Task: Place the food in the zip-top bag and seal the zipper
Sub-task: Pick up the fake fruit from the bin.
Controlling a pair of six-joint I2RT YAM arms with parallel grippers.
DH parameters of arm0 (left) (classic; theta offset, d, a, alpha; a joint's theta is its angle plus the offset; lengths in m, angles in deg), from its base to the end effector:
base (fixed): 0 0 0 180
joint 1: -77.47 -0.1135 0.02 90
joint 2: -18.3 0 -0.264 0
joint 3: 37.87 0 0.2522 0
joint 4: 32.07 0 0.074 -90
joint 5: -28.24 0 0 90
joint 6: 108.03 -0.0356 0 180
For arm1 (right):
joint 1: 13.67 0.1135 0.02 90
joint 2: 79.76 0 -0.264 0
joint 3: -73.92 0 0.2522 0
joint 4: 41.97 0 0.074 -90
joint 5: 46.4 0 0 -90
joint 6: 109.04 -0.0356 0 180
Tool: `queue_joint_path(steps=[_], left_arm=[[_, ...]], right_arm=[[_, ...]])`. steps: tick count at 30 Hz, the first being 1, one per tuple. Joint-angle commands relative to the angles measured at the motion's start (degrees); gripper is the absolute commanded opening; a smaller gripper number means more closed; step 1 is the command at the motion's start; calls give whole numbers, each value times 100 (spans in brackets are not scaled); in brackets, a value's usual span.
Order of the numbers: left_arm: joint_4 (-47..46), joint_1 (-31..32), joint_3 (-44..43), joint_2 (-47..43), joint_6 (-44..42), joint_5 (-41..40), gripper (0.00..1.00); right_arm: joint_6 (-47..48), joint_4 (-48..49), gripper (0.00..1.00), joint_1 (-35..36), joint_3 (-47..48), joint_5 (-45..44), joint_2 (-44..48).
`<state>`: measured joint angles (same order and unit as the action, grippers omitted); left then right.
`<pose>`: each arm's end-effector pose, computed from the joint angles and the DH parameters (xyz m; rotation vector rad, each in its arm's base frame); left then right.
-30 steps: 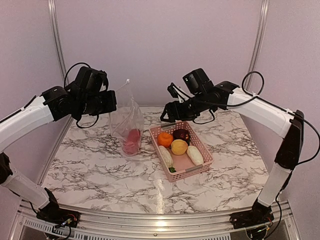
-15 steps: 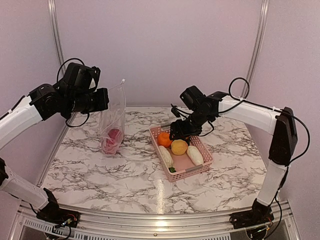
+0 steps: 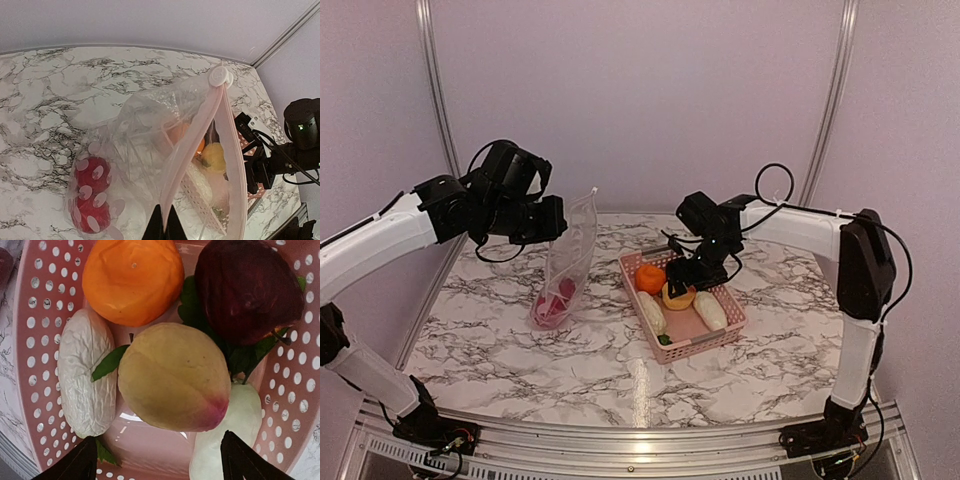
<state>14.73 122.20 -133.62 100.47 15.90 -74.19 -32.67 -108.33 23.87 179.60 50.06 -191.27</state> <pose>0.2329 -0.2199 0.3747 0.0776 2.1885 -0.5647 0.3156 0.2476 0.2294 -0.6236 2.8220 0.3427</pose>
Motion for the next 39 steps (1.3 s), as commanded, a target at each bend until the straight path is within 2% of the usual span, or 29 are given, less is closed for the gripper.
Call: queue_joint_path(steps=[1,13,30,39], left_arm=[[-126,-17,103,72,71,141,0],[-147,-25,249,-96,208,165,0],[-202,-25,526,-291,388,139,0],[-309,-25,553,-220,400,224,0]], right_arm=[[-11,10,83,-124,323,-77,-280],[-18,264,85,-117,852,5,-908],[-162,660,86,-120,216,161,-821],[-269,685,76,-118,46,-139,-261]])
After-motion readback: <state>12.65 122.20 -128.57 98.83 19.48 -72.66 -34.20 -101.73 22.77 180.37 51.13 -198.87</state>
